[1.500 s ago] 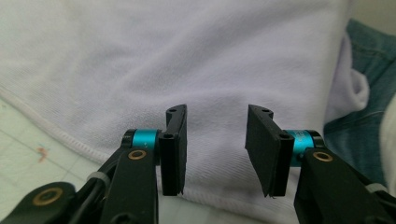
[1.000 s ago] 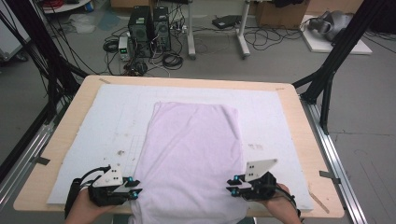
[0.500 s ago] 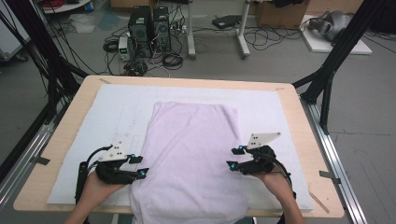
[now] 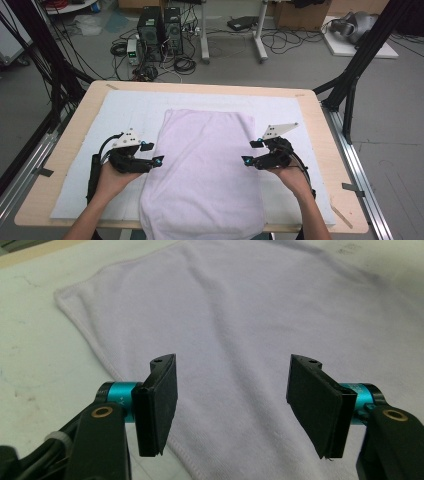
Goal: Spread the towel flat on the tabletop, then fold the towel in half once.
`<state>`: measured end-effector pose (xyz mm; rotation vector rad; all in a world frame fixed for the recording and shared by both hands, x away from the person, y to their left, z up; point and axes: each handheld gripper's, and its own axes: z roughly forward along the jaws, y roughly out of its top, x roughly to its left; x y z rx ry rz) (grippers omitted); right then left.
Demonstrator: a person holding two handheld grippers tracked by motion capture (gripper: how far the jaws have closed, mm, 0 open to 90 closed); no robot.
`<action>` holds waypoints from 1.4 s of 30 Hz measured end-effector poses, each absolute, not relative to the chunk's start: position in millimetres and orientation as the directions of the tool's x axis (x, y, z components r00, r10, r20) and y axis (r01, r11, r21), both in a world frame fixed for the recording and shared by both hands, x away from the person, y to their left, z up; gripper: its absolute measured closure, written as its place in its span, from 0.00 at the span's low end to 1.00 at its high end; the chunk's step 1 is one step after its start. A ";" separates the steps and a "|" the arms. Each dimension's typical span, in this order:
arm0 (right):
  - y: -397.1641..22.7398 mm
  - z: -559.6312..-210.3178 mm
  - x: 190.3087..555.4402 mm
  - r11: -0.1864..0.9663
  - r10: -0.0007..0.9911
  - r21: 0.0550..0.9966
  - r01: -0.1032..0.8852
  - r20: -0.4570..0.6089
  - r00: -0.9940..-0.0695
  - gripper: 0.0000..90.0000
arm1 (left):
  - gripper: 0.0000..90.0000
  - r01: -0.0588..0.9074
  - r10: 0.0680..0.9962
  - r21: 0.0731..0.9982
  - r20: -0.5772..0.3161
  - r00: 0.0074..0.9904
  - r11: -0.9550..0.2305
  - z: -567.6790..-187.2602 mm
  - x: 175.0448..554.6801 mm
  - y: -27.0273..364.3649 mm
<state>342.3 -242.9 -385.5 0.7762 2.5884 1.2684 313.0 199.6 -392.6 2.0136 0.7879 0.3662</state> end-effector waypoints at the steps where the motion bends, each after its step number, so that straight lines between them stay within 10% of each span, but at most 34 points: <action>1: -243.0 -385.1 341.8 0.507 0.515 0.774 0.380 0.081 -0.853 0.34 | 0.42 0.390 0.661 0.838 -0.049 0.749 -0.380 -392.7 314.8 199.0; 42: -257.8 -406.4 413.6 0.529 0.660 0.700 0.480 0.016 -0.751 0.44 | 0.53 0.496 0.756 0.799 -0.080 0.650 -0.342 -411.8 411.9 206.5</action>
